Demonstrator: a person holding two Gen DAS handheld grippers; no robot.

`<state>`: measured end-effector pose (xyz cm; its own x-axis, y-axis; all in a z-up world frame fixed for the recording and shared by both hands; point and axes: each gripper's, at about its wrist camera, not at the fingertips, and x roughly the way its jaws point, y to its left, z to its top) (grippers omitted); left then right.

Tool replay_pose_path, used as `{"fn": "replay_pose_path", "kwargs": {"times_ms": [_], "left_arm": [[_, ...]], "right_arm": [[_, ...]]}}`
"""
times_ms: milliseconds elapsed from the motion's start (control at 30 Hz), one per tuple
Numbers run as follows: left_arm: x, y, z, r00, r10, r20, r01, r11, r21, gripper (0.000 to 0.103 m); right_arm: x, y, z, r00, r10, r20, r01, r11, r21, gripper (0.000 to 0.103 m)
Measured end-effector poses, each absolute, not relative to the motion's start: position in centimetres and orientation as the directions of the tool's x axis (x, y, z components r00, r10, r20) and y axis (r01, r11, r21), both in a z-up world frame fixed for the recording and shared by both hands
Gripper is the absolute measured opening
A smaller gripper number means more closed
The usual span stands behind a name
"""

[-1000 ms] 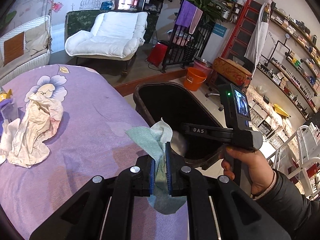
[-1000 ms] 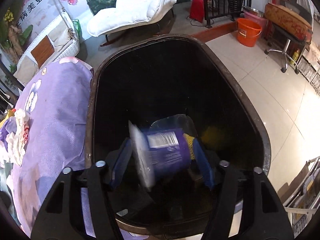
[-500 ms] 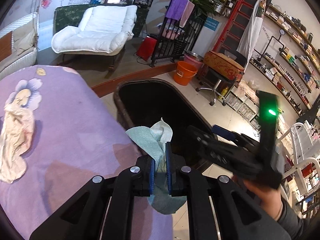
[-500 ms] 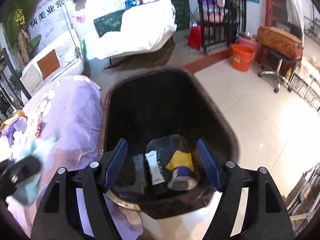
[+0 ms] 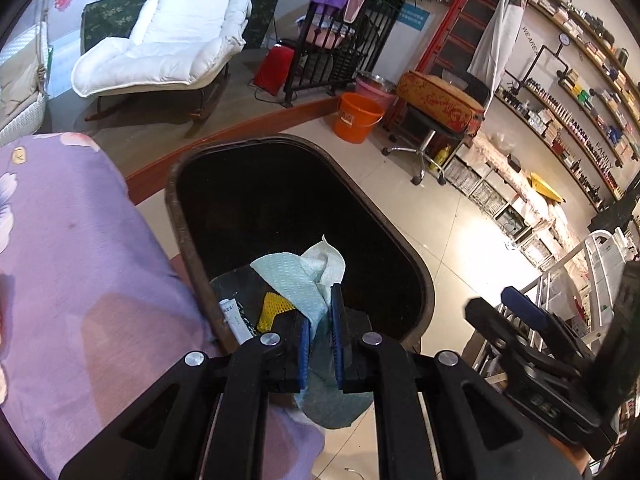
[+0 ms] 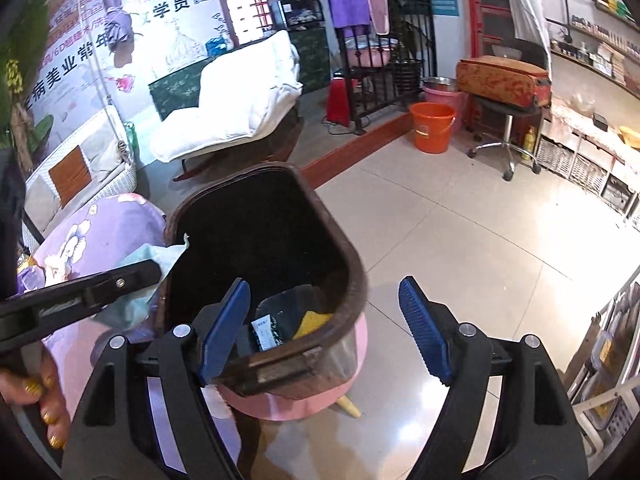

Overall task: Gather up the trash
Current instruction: 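Move the green cloth over the bin and release it with the left tool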

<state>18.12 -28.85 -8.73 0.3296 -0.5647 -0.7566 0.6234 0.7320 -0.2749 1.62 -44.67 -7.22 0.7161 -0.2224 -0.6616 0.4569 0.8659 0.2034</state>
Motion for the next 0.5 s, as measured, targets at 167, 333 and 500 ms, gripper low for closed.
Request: {"fn": "replay_pose_path", "kwargs": {"times_ms": [167,333,500], "left_arm": [[18.9,-30.4,-9.5,0.314,-0.547,-0.776,0.621,0.736,-0.268,0.01],[19.4,-31.5,-10.0,0.298,-0.532,-0.793,0.628,0.735,-0.257,0.01],[19.7,-32.4,-10.4,0.289,-0.519,-0.805,0.638,0.731,-0.242,0.047]], "right_arm": [[0.8,-45.8,-7.5,0.714,-0.235,-0.66,0.477,0.853,0.212,0.077],[-0.1,-46.6,-7.6,0.713,-0.248,-0.656,0.492,0.843,0.217,0.077],[-0.8,-47.0,-7.7,0.71,-0.263,-0.653,0.511,0.831,0.22,0.081]]}}
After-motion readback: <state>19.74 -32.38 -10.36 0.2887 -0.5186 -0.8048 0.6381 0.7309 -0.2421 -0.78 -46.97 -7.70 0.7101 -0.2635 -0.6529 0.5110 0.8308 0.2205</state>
